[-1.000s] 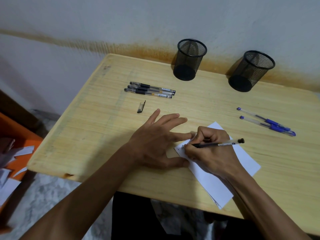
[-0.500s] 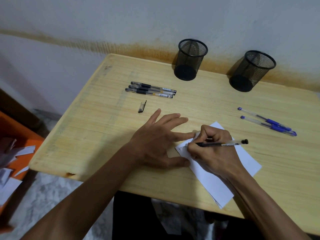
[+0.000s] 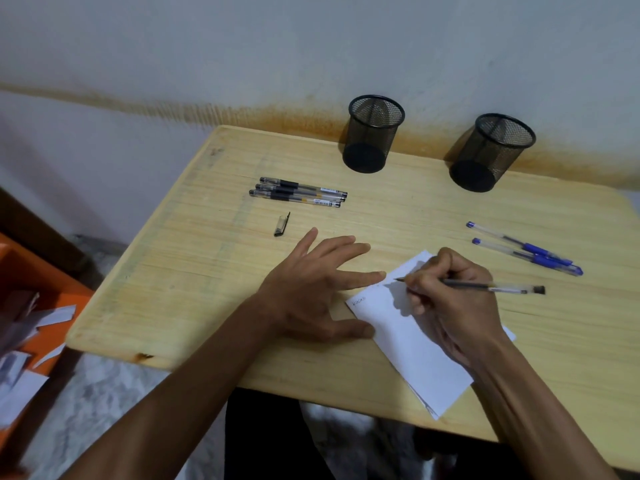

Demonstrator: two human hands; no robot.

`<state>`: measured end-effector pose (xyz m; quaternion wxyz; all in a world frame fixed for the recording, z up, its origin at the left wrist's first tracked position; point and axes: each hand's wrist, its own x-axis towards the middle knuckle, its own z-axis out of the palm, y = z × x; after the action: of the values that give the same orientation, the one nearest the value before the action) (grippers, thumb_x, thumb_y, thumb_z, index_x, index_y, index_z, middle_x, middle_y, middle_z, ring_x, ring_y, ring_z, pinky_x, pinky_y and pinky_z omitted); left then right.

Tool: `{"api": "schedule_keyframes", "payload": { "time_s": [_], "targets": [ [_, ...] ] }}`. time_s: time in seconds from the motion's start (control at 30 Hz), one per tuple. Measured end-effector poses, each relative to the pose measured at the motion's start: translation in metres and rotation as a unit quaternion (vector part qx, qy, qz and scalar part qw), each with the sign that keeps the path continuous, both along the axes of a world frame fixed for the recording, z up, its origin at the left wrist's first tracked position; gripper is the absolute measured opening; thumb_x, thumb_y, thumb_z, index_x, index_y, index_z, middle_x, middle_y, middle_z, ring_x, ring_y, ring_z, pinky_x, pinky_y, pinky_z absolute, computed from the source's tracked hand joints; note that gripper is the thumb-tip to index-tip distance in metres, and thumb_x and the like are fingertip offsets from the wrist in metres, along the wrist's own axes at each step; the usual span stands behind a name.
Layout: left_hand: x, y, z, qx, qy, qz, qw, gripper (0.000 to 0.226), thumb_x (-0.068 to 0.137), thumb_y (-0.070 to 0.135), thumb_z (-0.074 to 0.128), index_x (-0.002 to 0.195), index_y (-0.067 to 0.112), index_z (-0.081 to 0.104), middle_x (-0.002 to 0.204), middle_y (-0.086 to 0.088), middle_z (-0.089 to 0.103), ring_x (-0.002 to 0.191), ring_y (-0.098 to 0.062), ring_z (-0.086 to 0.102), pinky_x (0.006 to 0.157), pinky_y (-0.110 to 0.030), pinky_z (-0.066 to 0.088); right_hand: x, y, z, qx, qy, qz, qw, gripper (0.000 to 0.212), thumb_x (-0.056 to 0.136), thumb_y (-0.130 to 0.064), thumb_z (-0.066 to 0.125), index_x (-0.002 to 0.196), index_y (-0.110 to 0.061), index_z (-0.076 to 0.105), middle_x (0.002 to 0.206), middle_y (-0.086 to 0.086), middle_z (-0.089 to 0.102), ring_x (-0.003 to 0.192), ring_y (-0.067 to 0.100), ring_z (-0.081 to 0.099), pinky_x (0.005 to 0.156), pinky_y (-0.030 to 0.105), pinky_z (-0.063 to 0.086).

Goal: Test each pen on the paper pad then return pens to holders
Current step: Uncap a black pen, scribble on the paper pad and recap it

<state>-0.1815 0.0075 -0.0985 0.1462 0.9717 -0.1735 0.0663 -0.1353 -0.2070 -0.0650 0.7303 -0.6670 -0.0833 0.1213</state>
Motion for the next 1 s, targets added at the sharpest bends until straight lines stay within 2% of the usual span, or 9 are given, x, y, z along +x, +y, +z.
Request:
{"api": "schedule_keyframes", "payload": {
  "time_s": [0.17,0.27,0.4,0.5,0.57,0.67,0.77,0.9,1.0],
  "targets": [
    [0.000,0.001,0.001,-0.034,0.014,-0.003,0.999,0.082,0.075,0.082,0.056,0.146,0.044,0.044,0.159,0.006,0.037,0.151,-0.012,0.022,0.122,-0.056,0.010,-0.008,-0.032,0.007,0.005,-0.056,-0.043,0.998,0.044,0.081,0.029,0.054,0.055,-0.007,0.053,0.049,0.011,0.055,0.046,0.021,0.049,0.061,0.018,0.051],
    [-0.004,0.002,0.009,-0.134,0.013,0.030,0.990,0.080,0.080,0.080,0.053,0.146,0.034,0.048,0.151,0.012,0.047,0.143,-0.006,0.035,0.120,-0.053,0.021,-0.014,-0.051,0.012,0.009,-0.078,-0.045,0.996,0.054,0.081,0.031,0.054,0.054,-0.016,0.057,0.051,0.009,0.057,0.047,0.024,0.050,0.064,0.021,0.053],
    [-0.009,0.002,0.019,-0.261,-0.153,0.248,0.920,0.049,0.085,0.046,0.072,0.126,0.020,0.068,0.114,0.005,0.065,0.108,0.001,0.057,0.098,-0.033,0.050,-0.025,-0.070,0.018,0.017,-0.087,-0.064,0.994,0.051,0.081,0.027,0.060,0.056,-0.017,0.062,0.056,0.007,0.063,0.049,0.027,0.054,0.060,0.025,0.053],
    [-0.008,0.012,0.024,-0.120,-0.135,0.460,0.869,0.043,0.090,0.048,0.064,0.122,0.018,0.069,0.118,-0.006,0.066,0.119,-0.026,0.051,0.102,-0.046,0.038,-0.029,-0.078,0.021,0.016,-0.086,-0.088,0.992,0.039,0.080,0.018,0.069,0.061,-0.015,0.064,0.063,0.009,0.068,0.051,0.025,0.061,0.055,0.026,0.052],
    [-0.007,0.019,0.025,-0.070,-0.076,0.507,0.855,0.044,0.092,0.050,0.060,0.114,0.013,0.071,0.123,-0.013,0.063,0.122,-0.035,0.046,0.102,-0.049,0.032,-0.032,-0.080,0.022,0.015,-0.081,-0.102,0.991,0.034,0.079,0.016,0.072,0.068,-0.014,0.061,0.066,0.006,0.071,0.052,0.021,0.065,0.053,0.025,0.053],
    [-0.005,0.022,0.024,-0.067,-0.065,0.525,0.846,0.038,0.092,0.047,0.061,0.098,0.013,0.076,0.118,-0.013,0.065,0.120,-0.036,0.047,0.102,-0.048,0.031,-0.036,-0.081,0.022,0.026,-0.059,-0.098,0.993,0.029,0.079,0.017,0.071,0.075,-0.007,0.054,0.067,0.006,0.072,0.055,0.019,0.068,0.051,0.026,0.053],
    [-0.003,0.020,0.023,-0.083,-0.078,0.525,0.844,0.030,0.093,0.040,0.063,0.104,0.016,0.077,0.121,-0.009,0.065,0.121,-0.033,0.047,0.104,-0.048,0.029,-0.036,-0.084,0.020,0.029,-0.029,-0.091,0.995,0.024,0.077,0.014,0.075,0.074,-0.004,0.060,0.071,0.008,0.075,0.060,0.018,0.070,0.053,0.024,0.053],
    [-0.001,0.014,0.022,-0.090,-0.077,0.483,0.868,0.022,0.093,0.030,0.063,0.104,0.015,0.076,0.116,-0.010,0.068,0.114,-0.033,0.054,0.100,-0.049,0.035,-0.032,-0.086,0.019,0.003,0.001,-0.062,0.998,0.018,0.075,0.009,0.081,0.080,-0.007,0.074,0.085,0.004,0.081,0.078,0.017,0.077,0.072,0.024,0.061],
    [-0.004,-0.011,0.039,-0.216,-0.123,0.424,0.871,0.011,0.092,0.028,0.063,0.096,0.025,0.072,0.105,0.001,0.071,0.102,-0.024,0.064,0.086,-0.041,0.050,-0.029,-0.087,0.029,0.005,-0.006,-0.043,0.999,0.021,0.079,0.004,0.079,0.087,-0.014,0.079,0.093,0.004,0.081,0.092,0.021,0.078,0.080,0.030,0.063]
  ]
}}
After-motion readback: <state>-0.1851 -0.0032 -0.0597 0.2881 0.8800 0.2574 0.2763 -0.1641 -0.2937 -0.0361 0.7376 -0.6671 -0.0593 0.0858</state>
